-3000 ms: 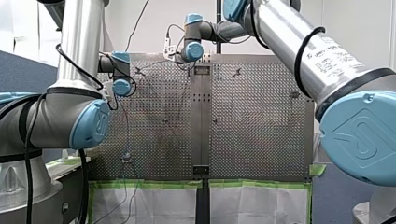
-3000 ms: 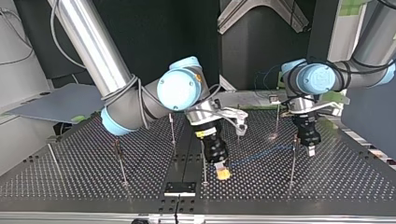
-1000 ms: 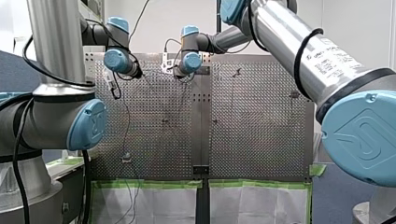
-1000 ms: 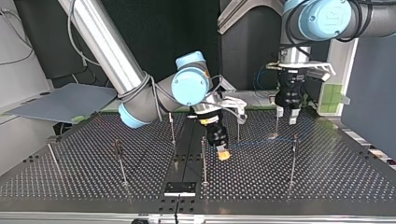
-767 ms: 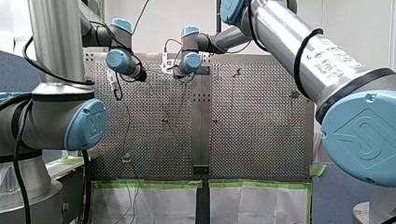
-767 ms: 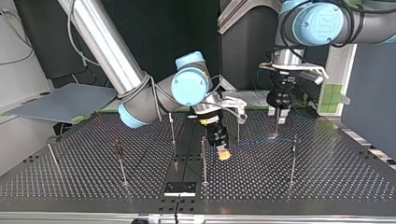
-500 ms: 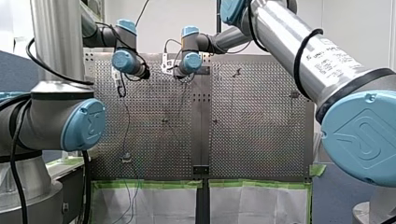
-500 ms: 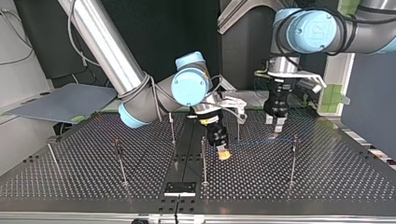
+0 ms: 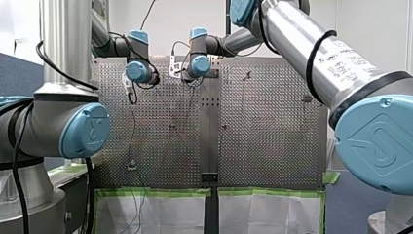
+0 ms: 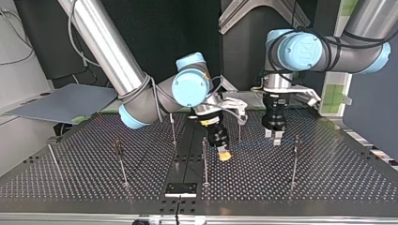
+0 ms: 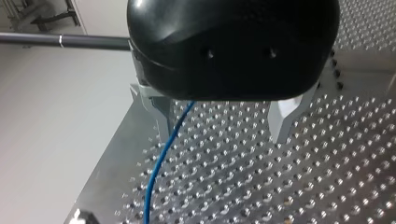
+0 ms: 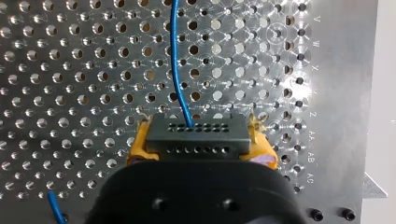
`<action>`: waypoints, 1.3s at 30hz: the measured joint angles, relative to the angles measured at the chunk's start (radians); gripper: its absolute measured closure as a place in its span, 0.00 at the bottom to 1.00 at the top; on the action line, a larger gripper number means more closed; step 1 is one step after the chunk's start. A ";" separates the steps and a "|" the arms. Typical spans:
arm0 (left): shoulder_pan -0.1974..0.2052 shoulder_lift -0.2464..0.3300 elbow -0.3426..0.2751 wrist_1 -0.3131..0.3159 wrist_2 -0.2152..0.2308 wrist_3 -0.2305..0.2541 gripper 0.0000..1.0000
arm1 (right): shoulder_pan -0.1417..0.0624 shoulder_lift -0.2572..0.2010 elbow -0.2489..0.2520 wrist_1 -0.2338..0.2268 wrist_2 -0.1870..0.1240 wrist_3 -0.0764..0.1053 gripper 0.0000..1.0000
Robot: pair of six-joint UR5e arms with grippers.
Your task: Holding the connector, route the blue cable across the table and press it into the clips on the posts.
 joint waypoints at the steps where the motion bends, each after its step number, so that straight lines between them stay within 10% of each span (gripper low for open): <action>1: -0.001 -0.007 0.006 0.003 -0.006 0.000 0.00 | 0.000 0.000 0.000 0.000 0.000 0.000 1.00; 24: 0.004 -0.123 0.086 0.046 -0.025 0.006 0.00 | 0.000 0.000 0.000 -0.001 0.000 -0.002 1.00; 27: 0.004 -0.123 0.086 0.045 -0.025 0.002 0.26 | 0.000 0.000 0.000 0.000 -0.001 -0.002 1.00; 29: 0.004 -0.123 0.085 0.044 -0.025 0.001 0.67 | 0.000 0.000 0.000 0.001 -0.001 -0.002 1.00; 30: 0.003 -0.123 0.085 0.044 -0.025 0.001 0.67 | 0.000 0.000 0.000 0.001 -0.001 -0.002 1.00; 32: 0.003 -0.123 0.085 0.044 -0.025 0.000 1.00 | 0.000 0.000 0.000 0.001 -0.001 -0.001 1.00; 39: 0.001 -0.123 0.085 0.035 -0.034 -0.002 1.00 | 0.000 0.000 0.000 0.002 -0.001 0.001 1.00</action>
